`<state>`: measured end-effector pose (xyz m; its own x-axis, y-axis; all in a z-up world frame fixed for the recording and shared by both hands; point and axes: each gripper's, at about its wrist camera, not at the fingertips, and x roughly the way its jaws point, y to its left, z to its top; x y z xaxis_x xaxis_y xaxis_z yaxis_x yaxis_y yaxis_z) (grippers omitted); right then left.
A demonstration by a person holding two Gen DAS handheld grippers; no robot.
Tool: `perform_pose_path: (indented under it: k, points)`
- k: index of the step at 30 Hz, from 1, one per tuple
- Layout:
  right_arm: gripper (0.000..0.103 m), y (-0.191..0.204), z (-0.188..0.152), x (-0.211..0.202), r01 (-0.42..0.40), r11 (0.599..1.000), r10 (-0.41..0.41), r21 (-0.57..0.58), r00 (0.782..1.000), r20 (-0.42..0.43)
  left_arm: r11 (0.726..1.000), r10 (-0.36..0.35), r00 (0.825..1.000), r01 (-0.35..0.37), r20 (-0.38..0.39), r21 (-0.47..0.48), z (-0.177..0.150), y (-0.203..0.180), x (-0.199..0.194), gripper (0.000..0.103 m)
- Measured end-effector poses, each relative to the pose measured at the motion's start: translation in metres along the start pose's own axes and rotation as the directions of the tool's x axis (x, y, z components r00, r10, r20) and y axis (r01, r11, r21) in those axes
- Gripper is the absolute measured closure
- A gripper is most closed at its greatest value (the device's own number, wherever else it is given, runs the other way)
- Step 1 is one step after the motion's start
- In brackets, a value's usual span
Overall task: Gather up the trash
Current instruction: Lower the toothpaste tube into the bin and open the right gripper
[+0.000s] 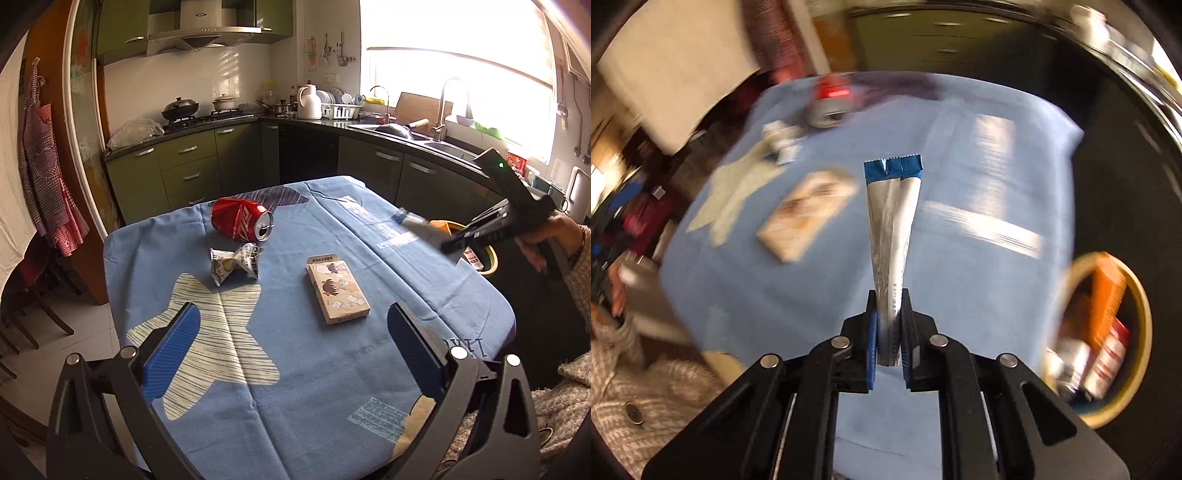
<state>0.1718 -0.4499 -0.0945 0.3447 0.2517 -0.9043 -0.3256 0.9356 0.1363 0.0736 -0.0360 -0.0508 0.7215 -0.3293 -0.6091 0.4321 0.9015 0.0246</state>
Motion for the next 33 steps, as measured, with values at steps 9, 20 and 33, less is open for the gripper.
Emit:
perform_pose_path:
  k: [9,20,33]
  points:
    - [0.091,-0.156,-0.045,-0.021,0.202,0.911,-0.201,0.359,0.979,-0.042,0.999,-0.025,0.999,0.026,-0.022,0.045,0.003,-0.022,0.011,0.006]
    - [0.052,-0.187,-0.056,-0.002,0.229,0.878,-0.228,0.420,0.972,-0.054,0.997,-0.031,0.999,0.034,-0.044,0.069,0.005,-0.032,0.016,0.006]
    - [0.048,-0.152,-0.075,-0.051,0.200,0.892,-0.250,0.405,0.965,0.076,1.000,0.002,0.970,0.001,-0.243,0.014,0.016,-0.034,0.088,0.006]
